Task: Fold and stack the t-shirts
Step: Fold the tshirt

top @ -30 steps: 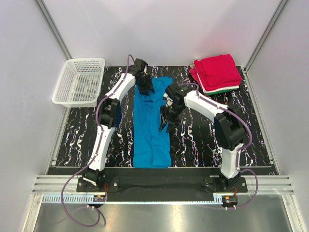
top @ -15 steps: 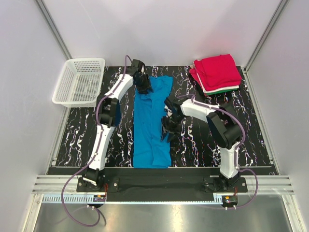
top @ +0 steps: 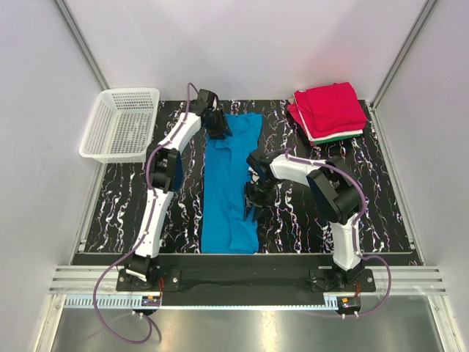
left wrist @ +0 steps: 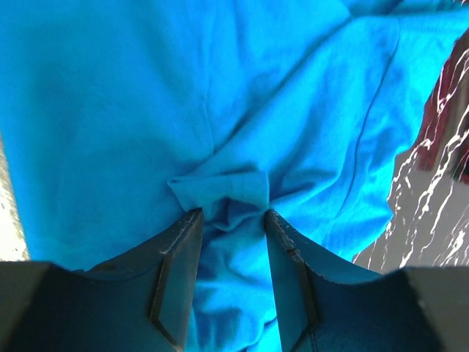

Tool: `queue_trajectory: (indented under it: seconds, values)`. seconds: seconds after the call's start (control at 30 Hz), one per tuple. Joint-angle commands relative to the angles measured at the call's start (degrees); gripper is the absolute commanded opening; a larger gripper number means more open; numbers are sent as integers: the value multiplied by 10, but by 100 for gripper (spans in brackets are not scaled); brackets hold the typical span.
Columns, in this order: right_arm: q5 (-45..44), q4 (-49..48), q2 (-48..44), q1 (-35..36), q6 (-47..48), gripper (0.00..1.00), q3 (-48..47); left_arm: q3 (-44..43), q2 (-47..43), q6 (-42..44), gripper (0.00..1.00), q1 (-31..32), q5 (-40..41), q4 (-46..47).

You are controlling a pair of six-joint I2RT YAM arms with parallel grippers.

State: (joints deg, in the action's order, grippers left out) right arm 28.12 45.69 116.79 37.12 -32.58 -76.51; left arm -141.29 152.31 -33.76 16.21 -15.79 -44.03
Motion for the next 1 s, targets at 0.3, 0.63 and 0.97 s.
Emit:
queue_trajectory:
  seconds: [0.3,0.63,0.97]
  values:
    - [-23,19,-41,4,-8,50,-15,35,-3,-3,54,-10,-71,88]
    - [-89,47,-147,1,-13,57,-121,260,-206,33,56,-10,-237,184]
    - [-95,37,-204,-3,-61,57,-124,183,-236,26,57,-30,-230,187]
